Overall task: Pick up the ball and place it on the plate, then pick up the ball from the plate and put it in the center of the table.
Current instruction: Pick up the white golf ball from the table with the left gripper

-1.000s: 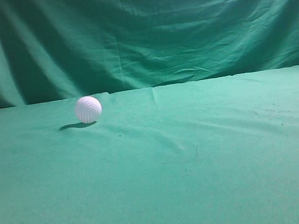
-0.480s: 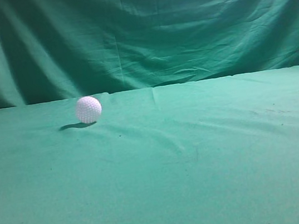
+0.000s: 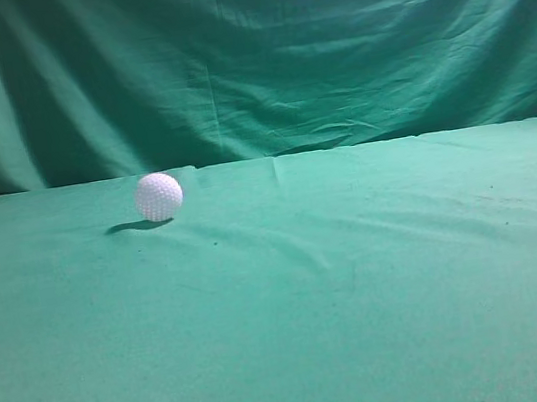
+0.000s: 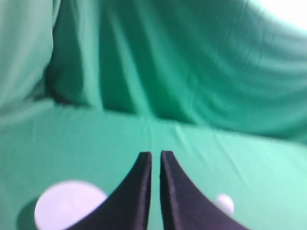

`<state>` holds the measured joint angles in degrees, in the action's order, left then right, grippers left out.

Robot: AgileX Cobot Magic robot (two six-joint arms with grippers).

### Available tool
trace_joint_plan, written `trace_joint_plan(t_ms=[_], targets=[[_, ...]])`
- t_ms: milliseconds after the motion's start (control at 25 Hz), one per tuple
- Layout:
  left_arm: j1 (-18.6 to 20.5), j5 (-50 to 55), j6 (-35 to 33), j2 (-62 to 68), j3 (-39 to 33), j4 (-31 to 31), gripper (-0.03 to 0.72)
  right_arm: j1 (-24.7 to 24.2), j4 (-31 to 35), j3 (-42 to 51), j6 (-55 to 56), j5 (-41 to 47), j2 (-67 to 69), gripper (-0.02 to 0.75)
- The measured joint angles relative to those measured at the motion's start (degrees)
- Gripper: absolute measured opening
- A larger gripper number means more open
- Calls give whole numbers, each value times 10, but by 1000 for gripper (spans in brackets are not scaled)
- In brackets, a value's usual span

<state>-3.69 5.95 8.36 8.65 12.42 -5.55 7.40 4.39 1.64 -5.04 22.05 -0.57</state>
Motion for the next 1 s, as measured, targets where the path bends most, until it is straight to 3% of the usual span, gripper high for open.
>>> trace_joint_plan(t_ms=[80, 400, 560, 720, 960, 1000], targets=[[0, 43, -1, 49, 31, 0, 50, 0, 0, 0, 0, 0, 0, 48], [0, 36, -4, 172, 44, -12, 50, 0, 0, 0, 0, 0, 0, 48], [0, 91, -17, 225, 94, -15, 50, 0, 0, 0, 0, 0, 0, 48], [0, 220, -136, 304, 176, -37, 50, 0, 0, 0, 0, 0, 0, 48], [0, 291, -342, 430, 287, -203, 50, 0, 0, 0, 0, 0, 0, 48], [-2, 292, -371, 454, 298, -227, 0, 0, 0, 0, 0, 0, 0, 48]])
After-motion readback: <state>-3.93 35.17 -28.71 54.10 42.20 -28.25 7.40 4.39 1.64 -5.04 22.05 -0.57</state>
